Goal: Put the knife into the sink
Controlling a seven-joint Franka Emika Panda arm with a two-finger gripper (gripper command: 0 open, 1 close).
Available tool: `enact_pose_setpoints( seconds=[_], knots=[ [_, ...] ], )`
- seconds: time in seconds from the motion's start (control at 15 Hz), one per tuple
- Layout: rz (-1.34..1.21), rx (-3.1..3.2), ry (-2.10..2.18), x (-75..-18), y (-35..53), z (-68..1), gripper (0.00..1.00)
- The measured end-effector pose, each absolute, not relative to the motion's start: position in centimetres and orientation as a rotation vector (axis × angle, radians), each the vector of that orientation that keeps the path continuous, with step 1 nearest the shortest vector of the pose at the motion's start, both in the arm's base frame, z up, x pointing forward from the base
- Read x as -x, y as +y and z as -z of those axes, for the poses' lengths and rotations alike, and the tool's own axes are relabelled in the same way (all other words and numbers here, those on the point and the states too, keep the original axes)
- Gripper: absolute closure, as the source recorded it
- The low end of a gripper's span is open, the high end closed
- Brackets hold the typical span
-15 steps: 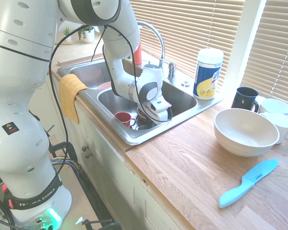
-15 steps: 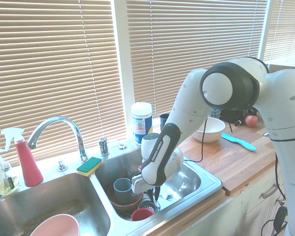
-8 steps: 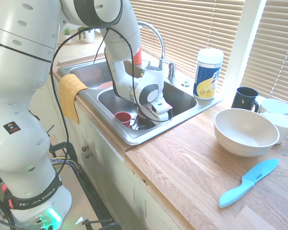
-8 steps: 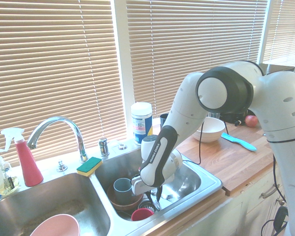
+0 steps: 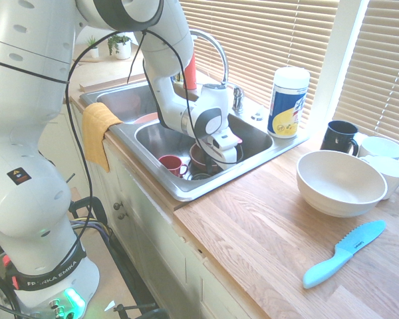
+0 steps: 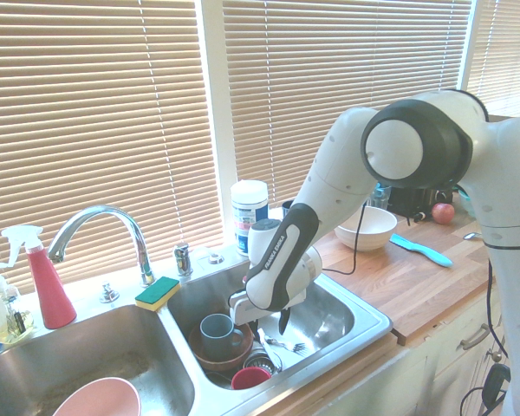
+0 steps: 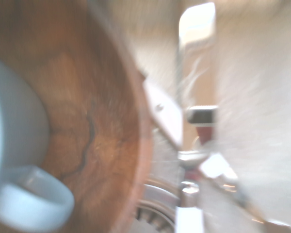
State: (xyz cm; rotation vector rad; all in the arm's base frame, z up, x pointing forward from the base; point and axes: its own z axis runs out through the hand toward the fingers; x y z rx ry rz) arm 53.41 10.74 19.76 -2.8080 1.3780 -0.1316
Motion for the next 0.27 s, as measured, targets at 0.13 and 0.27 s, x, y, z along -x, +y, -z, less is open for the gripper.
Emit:
enact_pose_setpoints(
  seconds=[0.13,0.27],
  knots=[
    [0.146,2.815,1.364,-52.4,10.6,-23.6,0.0],
    [0.151,2.819,1.35,-51.2,10.6,-27.5,0.0]
  ],
)
